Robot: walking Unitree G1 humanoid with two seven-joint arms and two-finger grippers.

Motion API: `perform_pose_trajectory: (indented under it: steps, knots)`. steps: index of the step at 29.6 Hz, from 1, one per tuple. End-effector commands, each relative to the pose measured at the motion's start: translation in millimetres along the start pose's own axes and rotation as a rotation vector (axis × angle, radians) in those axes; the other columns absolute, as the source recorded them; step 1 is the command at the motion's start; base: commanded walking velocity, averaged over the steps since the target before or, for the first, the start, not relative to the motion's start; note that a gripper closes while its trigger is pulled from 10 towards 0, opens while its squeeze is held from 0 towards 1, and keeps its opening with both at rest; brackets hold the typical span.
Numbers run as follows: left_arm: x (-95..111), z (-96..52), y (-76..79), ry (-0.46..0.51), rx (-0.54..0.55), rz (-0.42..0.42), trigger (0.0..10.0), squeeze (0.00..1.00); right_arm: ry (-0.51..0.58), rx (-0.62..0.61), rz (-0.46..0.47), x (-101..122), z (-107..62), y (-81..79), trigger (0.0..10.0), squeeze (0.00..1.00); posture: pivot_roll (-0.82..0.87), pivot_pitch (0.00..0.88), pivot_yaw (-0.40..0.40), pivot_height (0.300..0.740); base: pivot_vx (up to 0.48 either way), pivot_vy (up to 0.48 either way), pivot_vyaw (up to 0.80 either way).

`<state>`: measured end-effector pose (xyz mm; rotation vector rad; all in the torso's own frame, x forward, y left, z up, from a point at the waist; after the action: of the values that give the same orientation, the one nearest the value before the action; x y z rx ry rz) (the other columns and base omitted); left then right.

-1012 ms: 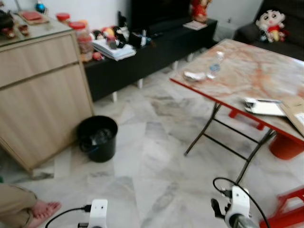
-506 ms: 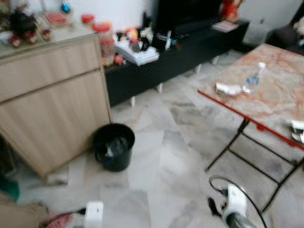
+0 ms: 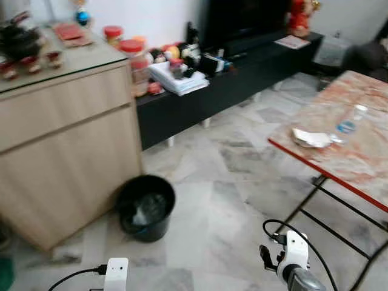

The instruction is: Picking trash to rubbish bin

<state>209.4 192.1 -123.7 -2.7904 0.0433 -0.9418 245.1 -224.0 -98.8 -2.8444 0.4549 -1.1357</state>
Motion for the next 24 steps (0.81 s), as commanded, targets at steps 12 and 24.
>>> perform_pose_trajectory:
  steps: [12, 24]
  knots:
    - [3.5, -0.2, 8.6, 0.009, -0.019, 0.006, 10.0, 0.00, 0.013, -0.021, -0.029, 4.9, -1.1, 9.2, 10.0, 0.00, 0.01, 0.034, -0.102, 0.740, 0.470, 0.000, 0.18]
    - [7.6, 0.6, 7.9, 0.019, -0.016, 0.010, 10.0, 0.00, 0.019, -0.015, -0.018, 6.0, -0.7, 7.3, 10.0, 0.00, 0.01, 0.035, -0.102, 0.740, 0.458, 0.000, 0.80]
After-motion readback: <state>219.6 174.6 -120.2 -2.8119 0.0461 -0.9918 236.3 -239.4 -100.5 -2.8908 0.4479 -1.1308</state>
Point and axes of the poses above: a point about 5 cm out from each wrist's last joint towards the gripper, its own z axis pointing out of the wrist towards the gripper, its own x axis along the axis of the wrist's last joint, y = z × x, the point moved 5 cm from there along z, pointing out of the wrist towards the gripper, and after that the axes turned 4 degrees about z, right-handed, at the moved point
